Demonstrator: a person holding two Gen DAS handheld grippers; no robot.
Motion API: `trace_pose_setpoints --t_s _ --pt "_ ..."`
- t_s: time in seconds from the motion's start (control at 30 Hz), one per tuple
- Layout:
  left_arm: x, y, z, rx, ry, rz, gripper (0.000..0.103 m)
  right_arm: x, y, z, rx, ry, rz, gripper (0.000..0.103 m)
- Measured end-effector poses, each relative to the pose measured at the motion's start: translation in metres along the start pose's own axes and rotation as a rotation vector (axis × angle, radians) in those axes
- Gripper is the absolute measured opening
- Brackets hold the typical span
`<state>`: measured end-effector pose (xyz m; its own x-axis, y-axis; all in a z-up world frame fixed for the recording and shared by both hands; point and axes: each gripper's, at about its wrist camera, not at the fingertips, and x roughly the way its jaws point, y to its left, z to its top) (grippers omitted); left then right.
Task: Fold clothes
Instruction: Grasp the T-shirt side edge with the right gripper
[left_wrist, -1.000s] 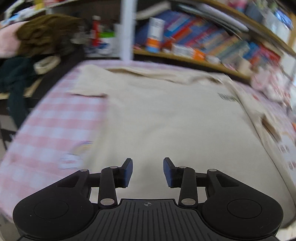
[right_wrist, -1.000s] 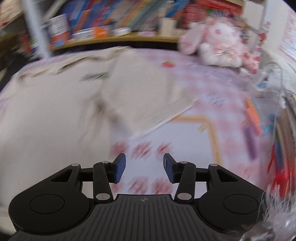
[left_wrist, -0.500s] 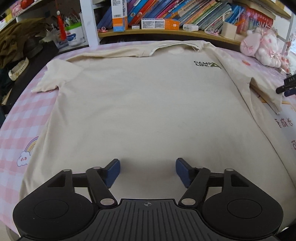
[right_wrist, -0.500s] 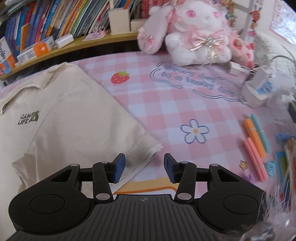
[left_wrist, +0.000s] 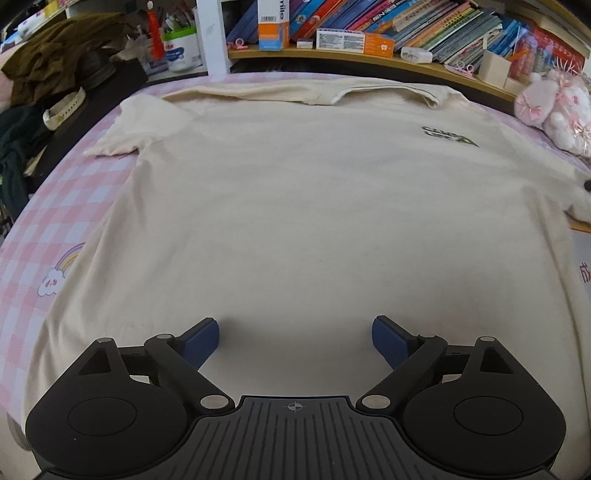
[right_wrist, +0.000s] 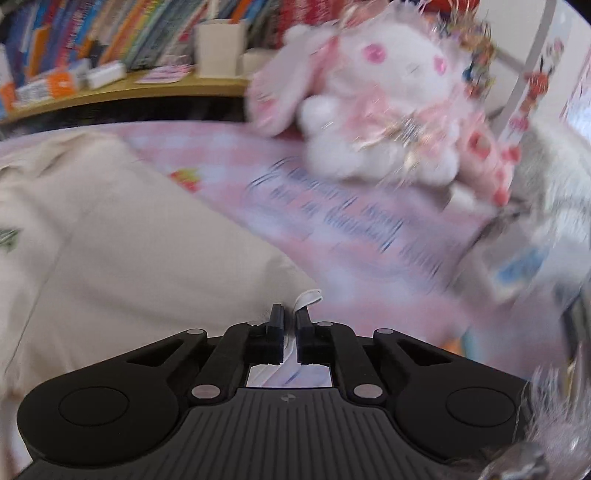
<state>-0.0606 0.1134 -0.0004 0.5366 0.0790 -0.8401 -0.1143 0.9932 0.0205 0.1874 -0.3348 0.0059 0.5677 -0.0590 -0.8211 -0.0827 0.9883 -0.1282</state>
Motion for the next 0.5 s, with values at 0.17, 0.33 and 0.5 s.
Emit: trace_pose_setpoints --t_s 0.17,0.33,0.5 --pt "0.000 -0.006 0.001 0.015 0.014 -0.011 0.093 0.020 0.000 0.022 -0.054 -0.014 -0.061 0.006" --pt "-0.002 -0.006 0.009 0.050 0.023 -0.033 0.093 0.021 0.009 0.027 -0.115 -0.022 -0.093 0.016" --pt "-0.007 0.003 0.039 0.130 -0.062 -0.041 0.093 -0.002 0.013 0.030 -0.076 -0.080 -0.054 0.034"
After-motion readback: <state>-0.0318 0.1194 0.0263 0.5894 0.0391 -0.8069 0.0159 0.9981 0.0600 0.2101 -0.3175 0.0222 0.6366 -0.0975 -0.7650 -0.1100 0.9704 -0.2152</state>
